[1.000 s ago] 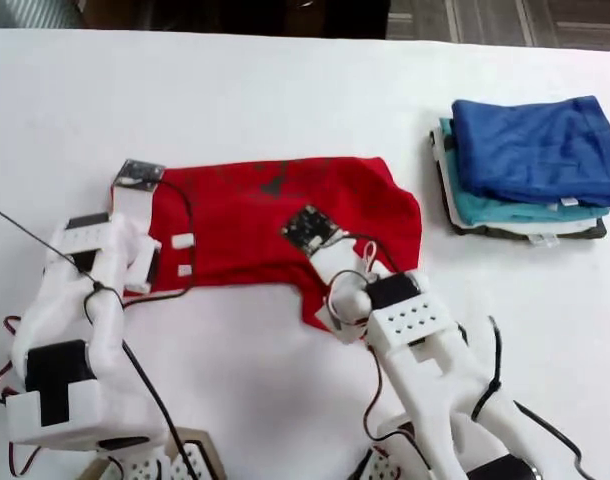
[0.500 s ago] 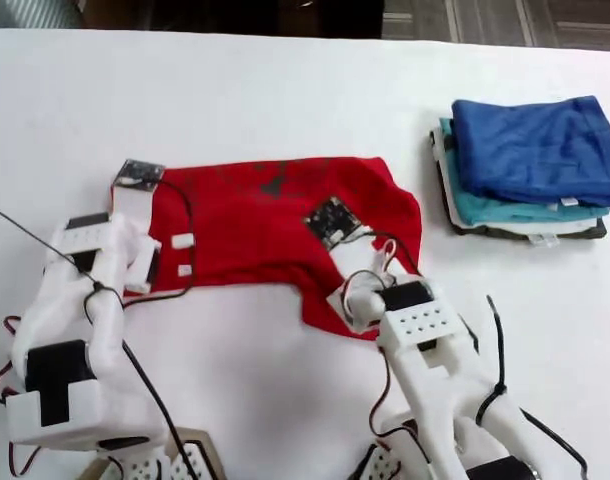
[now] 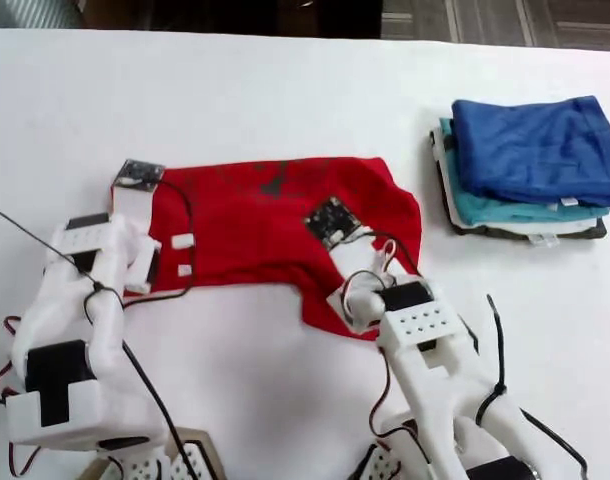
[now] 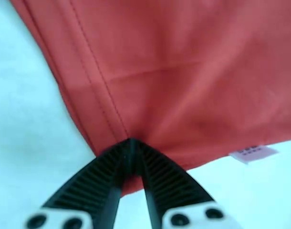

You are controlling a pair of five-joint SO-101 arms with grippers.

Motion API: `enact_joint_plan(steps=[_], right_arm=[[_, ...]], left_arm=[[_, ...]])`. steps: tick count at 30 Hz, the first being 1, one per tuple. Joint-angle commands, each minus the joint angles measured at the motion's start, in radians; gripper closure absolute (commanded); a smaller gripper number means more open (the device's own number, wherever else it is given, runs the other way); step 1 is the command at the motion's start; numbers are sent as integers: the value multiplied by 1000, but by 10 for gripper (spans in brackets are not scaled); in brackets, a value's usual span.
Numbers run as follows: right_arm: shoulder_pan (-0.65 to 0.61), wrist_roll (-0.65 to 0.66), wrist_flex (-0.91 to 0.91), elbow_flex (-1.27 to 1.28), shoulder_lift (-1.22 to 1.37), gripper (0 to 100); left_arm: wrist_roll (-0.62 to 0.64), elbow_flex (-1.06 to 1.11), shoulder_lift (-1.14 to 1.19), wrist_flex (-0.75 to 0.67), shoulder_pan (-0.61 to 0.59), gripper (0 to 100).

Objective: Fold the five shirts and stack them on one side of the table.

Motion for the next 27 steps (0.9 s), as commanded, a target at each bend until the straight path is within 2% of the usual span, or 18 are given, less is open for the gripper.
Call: enact_joint_plan(steps=[1, 18, 27], right_arm=[[16, 5, -15, -23, -45, 978], [7, 8, 329, -308, -62, 978], [5, 0, 358, -216, -208, 961]], left_arm=[[-6, 1, -21, -23, -20, 973], [-8, 1, -21, -23, -20, 973], [-9, 1, -20, -23, -18, 973]])
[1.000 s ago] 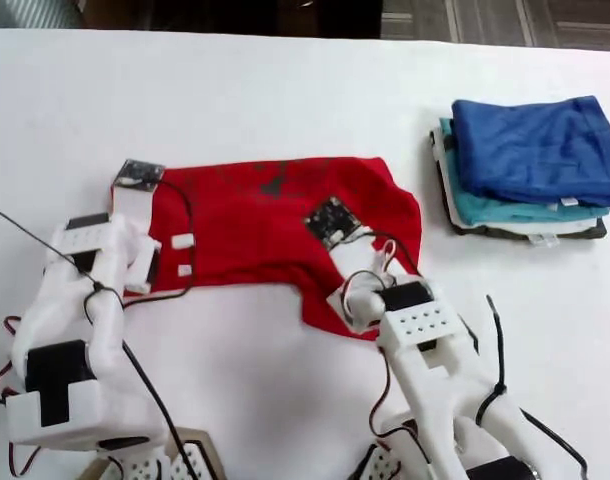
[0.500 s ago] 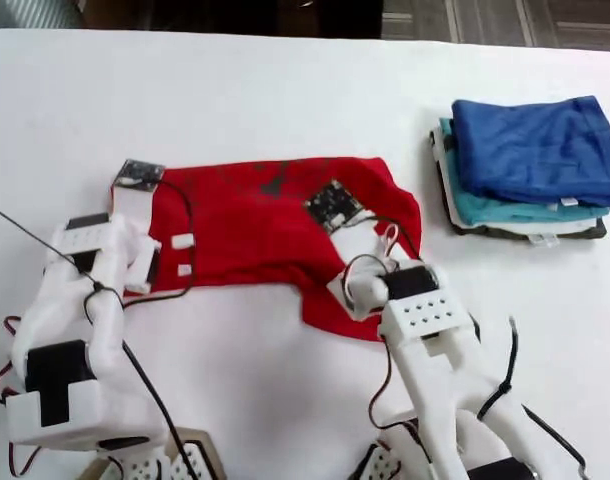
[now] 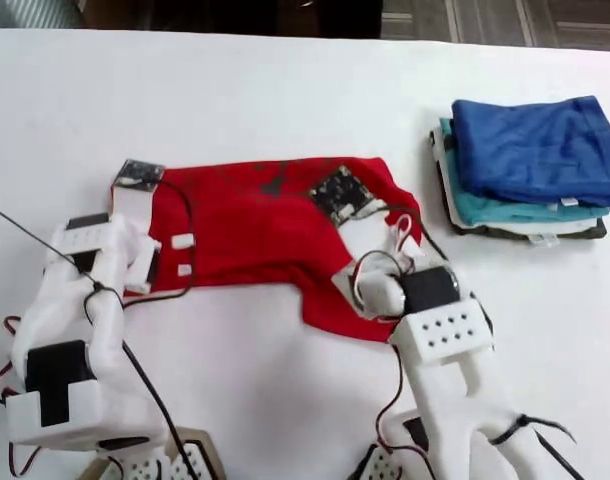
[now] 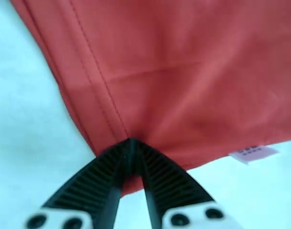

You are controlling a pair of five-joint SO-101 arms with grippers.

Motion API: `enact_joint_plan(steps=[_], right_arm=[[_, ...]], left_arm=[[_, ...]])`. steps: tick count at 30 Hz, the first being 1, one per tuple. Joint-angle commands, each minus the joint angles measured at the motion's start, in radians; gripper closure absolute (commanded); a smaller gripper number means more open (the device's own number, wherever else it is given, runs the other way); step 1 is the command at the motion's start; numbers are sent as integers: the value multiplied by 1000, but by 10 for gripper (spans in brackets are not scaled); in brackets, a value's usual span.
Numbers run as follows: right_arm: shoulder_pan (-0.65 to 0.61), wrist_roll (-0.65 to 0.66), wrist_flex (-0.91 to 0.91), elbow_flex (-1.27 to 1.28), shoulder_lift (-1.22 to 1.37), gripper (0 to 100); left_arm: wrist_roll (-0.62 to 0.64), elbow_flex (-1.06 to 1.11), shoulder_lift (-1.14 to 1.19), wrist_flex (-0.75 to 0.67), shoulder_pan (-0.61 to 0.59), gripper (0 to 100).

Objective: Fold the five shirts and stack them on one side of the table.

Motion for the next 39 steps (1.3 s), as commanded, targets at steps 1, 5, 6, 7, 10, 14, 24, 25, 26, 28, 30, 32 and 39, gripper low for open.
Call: enact_joint_plan(steps=[1, 5, 6, 7, 10, 14, 24, 25, 26, 28, 30, 32, 39], right_arm=[[-2, -3, -5, 64, -25, 937], [-2, 2, -117, 186, 54, 789], [-2, 2, -150, 203, 82, 785], [-2, 0, -177, 207, 111, 794], [-25, -2, -237, 195, 213, 829], [-51, -3, -302, 149, 346, 819], [-27, 3, -334, 26, 492, 837], [-16, 3, -331, 14, 486, 860], [-4, 5, -329, 5, 478, 892], [18, 5, -329, -9, 464, 974], [35, 5, -329, -15, 453, 970], [38, 6, -329, -15, 444, 981], [31, 6, -288, -17, 354, 978]], left_arm=[[-9, 1, -20, -23, -18, 973], [-9, 1, -20, -23, -18, 973], [-9, 1, -20, -23, -18, 973], [-9, 1, -20, -23, -18, 973], [-8, 1, -20, -23, -18, 973], [-8, 1, -20, -25, -18, 973], [-9, 1, -20, -25, -18, 973], [-9, 1, -20, -25, -18, 973], [-9, 1, -20, -23, -18, 973], [-11, 1, -20, -23, -18, 973], [-11, 1, -20, -23, -18, 973], [-11, 1, -20, -23, -18, 973], [-11, 1, -20, -23, -18, 973]])
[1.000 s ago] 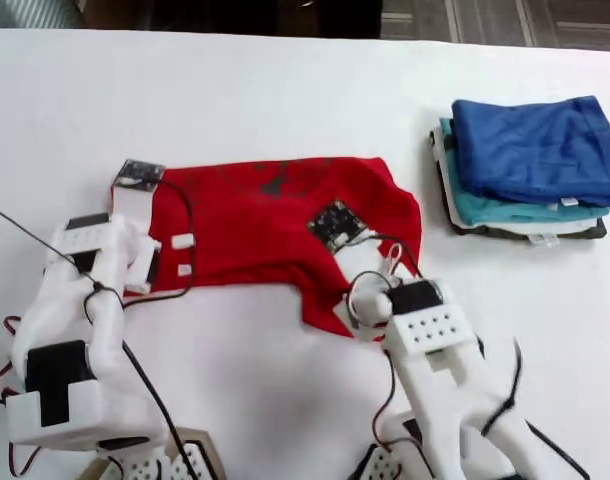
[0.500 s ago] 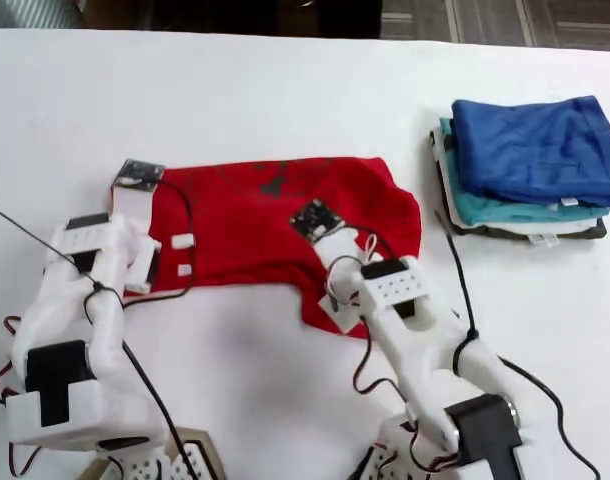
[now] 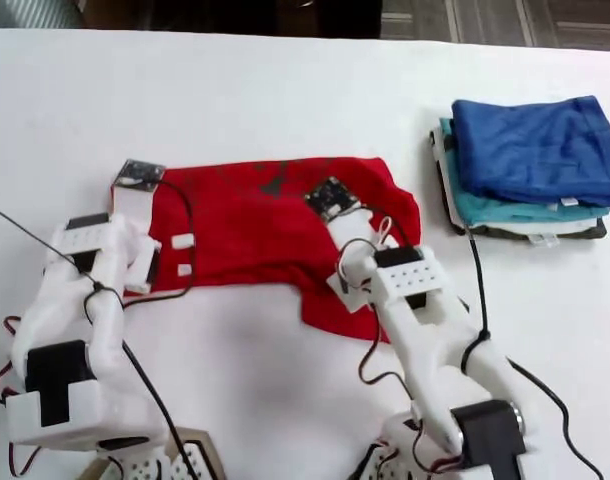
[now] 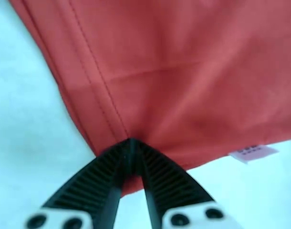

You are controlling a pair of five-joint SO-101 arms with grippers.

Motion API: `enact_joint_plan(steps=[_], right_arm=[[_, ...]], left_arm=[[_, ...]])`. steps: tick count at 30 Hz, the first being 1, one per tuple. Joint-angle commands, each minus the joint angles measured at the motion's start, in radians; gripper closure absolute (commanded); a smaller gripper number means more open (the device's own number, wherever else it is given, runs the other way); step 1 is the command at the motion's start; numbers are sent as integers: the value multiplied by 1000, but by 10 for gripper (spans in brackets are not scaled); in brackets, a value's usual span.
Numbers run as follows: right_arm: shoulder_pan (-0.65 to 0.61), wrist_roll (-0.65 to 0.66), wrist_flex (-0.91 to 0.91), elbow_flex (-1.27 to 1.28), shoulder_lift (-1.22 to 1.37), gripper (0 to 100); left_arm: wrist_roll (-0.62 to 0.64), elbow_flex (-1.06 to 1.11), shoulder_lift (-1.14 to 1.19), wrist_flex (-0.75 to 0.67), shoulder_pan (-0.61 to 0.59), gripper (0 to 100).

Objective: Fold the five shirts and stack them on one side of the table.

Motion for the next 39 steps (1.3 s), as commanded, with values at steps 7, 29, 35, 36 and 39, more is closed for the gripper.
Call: enact_joint_plan(steps=[7, 29, 35, 36, 39], right_arm=[[-21, 60, 189, -40, -311, 978], [-79, 64, 199, 17, -183, 865], [-51, 64, 519, -345, -325, 854], [-51, 64, 530, -391, -344, 862], [-51, 63, 496, -453, -371, 877]], left_arm=[[-6, 1, -20, -23, -18, 973], [-8, 1, -20, -23, -18, 973], [-8, 1, -20, -23, -18, 973], [-8, 1, -20, -23, -18, 973], [-8, 1, -20, -23, -18, 973]])
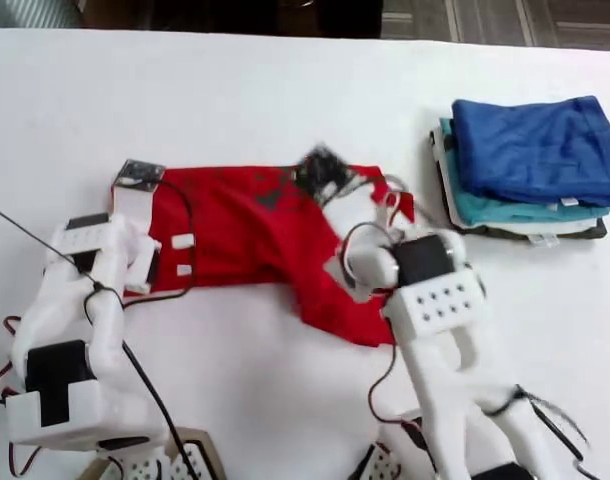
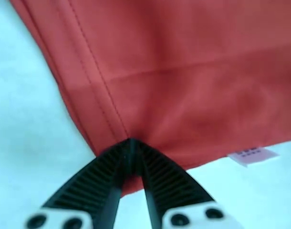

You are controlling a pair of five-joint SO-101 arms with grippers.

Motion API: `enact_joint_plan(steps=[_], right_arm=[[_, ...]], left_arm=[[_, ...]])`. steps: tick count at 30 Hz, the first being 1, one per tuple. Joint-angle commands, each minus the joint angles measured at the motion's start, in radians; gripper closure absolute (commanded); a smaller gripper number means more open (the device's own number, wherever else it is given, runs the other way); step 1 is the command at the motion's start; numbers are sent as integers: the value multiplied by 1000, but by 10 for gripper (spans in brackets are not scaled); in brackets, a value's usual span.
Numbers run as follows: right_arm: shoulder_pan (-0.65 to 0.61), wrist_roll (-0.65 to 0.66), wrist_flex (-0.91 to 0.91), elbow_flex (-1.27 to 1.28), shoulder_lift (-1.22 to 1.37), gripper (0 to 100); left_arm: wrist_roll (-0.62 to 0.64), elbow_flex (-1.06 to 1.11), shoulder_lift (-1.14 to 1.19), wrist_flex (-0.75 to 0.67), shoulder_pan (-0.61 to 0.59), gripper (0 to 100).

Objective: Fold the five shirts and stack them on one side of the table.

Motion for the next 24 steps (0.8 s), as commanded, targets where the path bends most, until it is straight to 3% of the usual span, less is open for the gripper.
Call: enact_joint_plan(steps=[1, 5, 10, 16, 24], right_arm=[[12, 3, -38, -94, -42, 883], [36, -2, -245, -35, 102, 988], [113, -38, -461, -123, 458, 978], [216, -64, -400, -436, 871, 978], [311, -58, -217, -836, 1164, 978]], left_arm=[[-8, 1, -20, -23, -18, 973], [-8, 1, -20, -23, -18, 973], [-8, 1, -20, -23, -18, 973], [-8, 1, -20, -23, -18, 973], [-8, 1, -20, -23, -18, 973]])
